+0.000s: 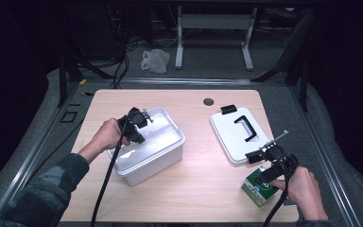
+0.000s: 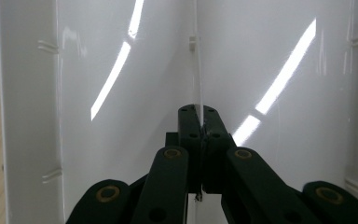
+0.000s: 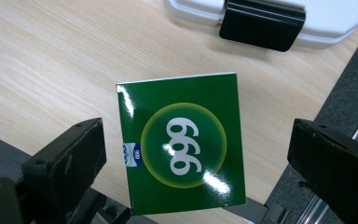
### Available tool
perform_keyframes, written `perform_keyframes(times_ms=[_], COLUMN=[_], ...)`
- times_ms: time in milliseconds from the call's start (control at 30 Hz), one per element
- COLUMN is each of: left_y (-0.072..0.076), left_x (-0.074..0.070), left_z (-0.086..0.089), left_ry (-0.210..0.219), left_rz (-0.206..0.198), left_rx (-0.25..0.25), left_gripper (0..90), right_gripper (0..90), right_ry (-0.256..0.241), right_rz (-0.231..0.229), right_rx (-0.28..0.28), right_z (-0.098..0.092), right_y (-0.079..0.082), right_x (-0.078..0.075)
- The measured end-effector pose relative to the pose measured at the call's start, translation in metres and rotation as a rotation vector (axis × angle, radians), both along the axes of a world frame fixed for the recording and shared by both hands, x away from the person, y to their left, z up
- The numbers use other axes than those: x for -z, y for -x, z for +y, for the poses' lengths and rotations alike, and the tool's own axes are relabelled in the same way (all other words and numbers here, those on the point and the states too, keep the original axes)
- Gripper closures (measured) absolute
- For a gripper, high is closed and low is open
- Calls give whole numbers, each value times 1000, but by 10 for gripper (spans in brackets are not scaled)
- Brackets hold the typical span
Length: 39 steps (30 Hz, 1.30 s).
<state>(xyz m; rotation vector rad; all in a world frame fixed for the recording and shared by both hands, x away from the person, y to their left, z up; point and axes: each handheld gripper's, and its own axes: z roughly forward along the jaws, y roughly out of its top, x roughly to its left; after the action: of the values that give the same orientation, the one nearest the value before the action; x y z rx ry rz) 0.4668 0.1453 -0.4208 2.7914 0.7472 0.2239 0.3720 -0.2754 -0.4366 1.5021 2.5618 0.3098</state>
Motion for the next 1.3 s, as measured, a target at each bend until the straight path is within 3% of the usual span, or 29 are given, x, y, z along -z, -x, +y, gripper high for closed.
perform_keyframes(times_ms=[133, 167, 200, 267, 433, 500, 567, 1033, 1300], left_y=[12, 12, 18, 24, 35, 37, 41, 53, 54], left_x=[0, 0, 0, -1, -1, -1, -1, 0, 0], left_z=[-18, -18, -27, -36, -53, -56, -64, -96, -101], left_ry=[-7, -7, -7, -20, -23, -17, -19, -3, 0], left_rz=[-2, -2, 4, -3, -6, -6, -7, -17, -12], left_rx=[111, 111, 164, 217, 305, 316, 369, 469, 483], left_gripper=[894, 894, 894, 894, 894, 893, 894, 893, 893], right_gripper=[38, 38, 38, 38, 38, 38, 39, 40, 41], right_ry=[-1, -1, 0, -1, 1, 1, 0, 4, 6], right_rz=[0, 0, -1, 3, 5, 4, 6, 6, 1], right_rx=[-4, -4, -10, -11, -16, -16, -17, -19, -19], right_z=[0, 0, 1, 2, 3, 3, 3, 4, 4], right_y=[0, 0, 0, 0, 0, 0, 0, 0, 0], right_x=[0, 0, 1, 1, 1, 1, 1, 2, 3])
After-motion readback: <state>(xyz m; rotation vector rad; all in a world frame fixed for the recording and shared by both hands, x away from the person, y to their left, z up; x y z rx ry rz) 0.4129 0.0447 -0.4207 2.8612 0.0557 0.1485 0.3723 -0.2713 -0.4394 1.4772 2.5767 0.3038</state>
